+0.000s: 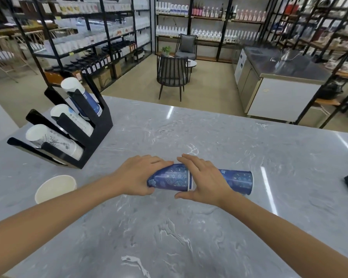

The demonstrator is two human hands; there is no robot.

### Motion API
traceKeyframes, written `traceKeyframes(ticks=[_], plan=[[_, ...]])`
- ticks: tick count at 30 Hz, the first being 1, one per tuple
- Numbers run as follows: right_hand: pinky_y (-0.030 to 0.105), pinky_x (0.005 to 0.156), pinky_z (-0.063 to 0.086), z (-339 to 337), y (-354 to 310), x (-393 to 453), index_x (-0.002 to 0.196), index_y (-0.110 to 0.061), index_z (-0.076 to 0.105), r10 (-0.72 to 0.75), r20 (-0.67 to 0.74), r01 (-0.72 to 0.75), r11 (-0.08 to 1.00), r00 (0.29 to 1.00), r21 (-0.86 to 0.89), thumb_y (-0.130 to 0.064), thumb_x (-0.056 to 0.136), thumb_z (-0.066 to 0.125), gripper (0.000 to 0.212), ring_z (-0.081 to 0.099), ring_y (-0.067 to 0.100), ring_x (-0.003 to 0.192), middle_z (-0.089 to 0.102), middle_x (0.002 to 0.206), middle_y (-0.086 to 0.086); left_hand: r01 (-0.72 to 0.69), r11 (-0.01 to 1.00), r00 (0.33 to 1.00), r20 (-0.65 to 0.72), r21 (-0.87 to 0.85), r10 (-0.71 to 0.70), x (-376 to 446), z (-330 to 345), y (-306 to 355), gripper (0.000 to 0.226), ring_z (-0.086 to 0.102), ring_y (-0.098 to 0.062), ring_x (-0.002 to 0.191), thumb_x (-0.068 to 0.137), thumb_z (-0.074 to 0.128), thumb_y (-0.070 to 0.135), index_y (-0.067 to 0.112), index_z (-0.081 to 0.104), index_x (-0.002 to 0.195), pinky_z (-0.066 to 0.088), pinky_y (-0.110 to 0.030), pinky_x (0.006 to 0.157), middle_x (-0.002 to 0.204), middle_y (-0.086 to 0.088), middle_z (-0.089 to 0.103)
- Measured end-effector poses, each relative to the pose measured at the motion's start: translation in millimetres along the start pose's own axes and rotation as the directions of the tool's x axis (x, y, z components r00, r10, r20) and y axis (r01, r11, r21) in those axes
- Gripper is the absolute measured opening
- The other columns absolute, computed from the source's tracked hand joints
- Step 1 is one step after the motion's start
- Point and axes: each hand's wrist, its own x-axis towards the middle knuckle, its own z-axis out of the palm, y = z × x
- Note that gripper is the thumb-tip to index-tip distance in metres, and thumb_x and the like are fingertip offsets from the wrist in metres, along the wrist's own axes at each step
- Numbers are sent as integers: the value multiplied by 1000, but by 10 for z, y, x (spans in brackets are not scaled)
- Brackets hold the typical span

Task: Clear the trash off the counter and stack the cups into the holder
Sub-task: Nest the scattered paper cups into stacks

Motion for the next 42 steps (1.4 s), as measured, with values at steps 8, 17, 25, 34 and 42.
traceKeyframes(ticks=[8,17,25,34,42], plan=[[43,120,33,-640,1062,-392,157,-39,22,220,96,-225,974,971,34,-84,70,67,108,32,23,152,19,170,-3,25,997,1000,-10,-70,-26,414,79,-91,88,61,-16,116,74,71,40,32,35,154,55,-34,86,139,9,58],[43,125,29,-300,1817,-887,161,-37,9,395,349,-374,919,850,-128,-78,59,81,132,20,25,155,14,171,-1,44,996,997,64,-83,-39,719,313,-152,88,60,-15,116,71,67,42,39,33,153,55,-32,85,136,11,59],[37,106,50,-103,1965,-901,152,-30,31,396,302,-409,912,867,-22,-53,70,85,102,51,18,132,43,150,-6,39,997,990,136,-71,-29,876,498,-236,85,60,-17,118,75,67,47,37,34,153,54,-35,88,138,10,58],[34,92,57,-94,1862,-885,145,-28,40,342,164,-359,929,925,88,-48,68,84,91,60,15,114,51,136,-8,67,995,984,172,-67,-54,912,606,-304,88,59,-15,120,73,66,46,37,33,154,51,-31,87,141,11,55],[35,89,58,-167,1710,-746,146,-25,39,267,138,-280,956,954,90,-42,70,85,90,60,14,111,50,136,-5,53,996,994,100,-73,-45,831,514,-310,83,59,-14,118,75,69,28,37,37,152,54,-35,87,141,14,55]])
